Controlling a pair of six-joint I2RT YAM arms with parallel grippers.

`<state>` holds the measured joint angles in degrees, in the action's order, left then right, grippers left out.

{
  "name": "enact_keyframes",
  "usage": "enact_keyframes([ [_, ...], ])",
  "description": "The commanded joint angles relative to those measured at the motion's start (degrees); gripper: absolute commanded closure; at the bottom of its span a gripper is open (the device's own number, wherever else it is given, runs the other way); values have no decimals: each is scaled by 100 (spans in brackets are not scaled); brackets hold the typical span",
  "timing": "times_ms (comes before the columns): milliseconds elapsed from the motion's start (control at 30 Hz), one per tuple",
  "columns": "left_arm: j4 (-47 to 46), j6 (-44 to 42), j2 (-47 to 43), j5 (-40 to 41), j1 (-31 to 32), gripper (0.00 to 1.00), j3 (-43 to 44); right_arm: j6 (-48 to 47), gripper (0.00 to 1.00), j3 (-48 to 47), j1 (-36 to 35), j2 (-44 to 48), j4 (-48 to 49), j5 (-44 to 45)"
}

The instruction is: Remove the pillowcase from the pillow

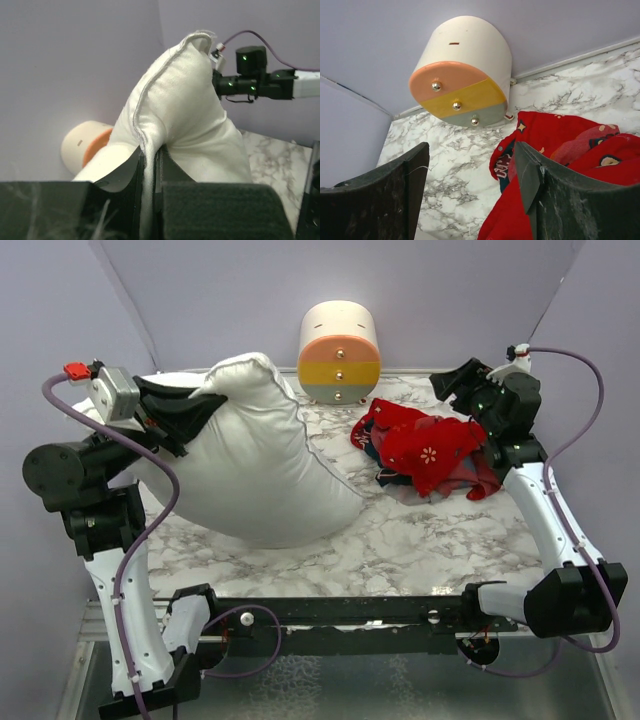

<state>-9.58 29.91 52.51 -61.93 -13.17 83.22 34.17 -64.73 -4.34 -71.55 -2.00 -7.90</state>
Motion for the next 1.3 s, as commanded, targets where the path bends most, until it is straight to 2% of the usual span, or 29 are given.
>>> enact_keyframes([
  [0, -176, 300, -399, -963, -37, 100, -520, 98, 33, 119, -23, 97, 281, -256],
  [100, 315, -16, -515, -1145, -45, 100, -752, 114, 34, 200, -83, 97, 446, -495],
  [167, 1074, -382, -526, -1339, -44, 100, -803, 12, 35, 224, -179, 90, 500, -659],
  [233, 2215, -1151, -569, -1490, -47, 100, -858, -142, 36, 224, -329, 36, 488, -753],
  [400, 7216, -6120, -412, -429, -39, 100, -308, -617, 37, 223, -1069, -257, 528, -1043],
  [467, 8333, -7856, -463, 369, -39, 100, -502, -808, 38, 141, -1505, -509, 469, -1098],
  [500, 8526, -8360, -563, 815, -37, 100, -821, -896, 38, 118, -1727, -642, 464, -1126],
  [600, 8585, -9481, -898, 2145, -37, 100, -1625, -1121, 39, 154, -2427, -982, 535, -1125],
  [667, 8709, -10136, -1153, 2646, -37, 100, -1960, -1191, 39, 286, -2780, -1139, 717, -1163],
  [767, 9048, -11140, -1713, 2927, -36, 100, -2350, -1136, 40, 503, -3076, -1324, 1021, -1405],
  [933, 8412, -12383, -2996, 3110, -22, 100, -3322, -1179, 43, 822, -3444, -1493, 1268, -1506],
  [1000, 8065, -12331, -2989, 2963, -3, 100, -3478, -1170, 44, 935, -3476, -1518, 1278, -1423],
  [1133, 6433, -11219, -2912, 2372, -3, 100, -3699, -1202, 44, 936, -3476, -1396, 1239, -1168],
  [1167, 6055, -10894, -2913, 2215, -9, 96, -3743, -1202, 44, 868, -3473, -1352, 1187, -1105],
  [1267, 5279, -9806, -2725, 1918, -3, 70, -3698, -1239, 44, 563, -3474, -1235, 1020, -973],
])
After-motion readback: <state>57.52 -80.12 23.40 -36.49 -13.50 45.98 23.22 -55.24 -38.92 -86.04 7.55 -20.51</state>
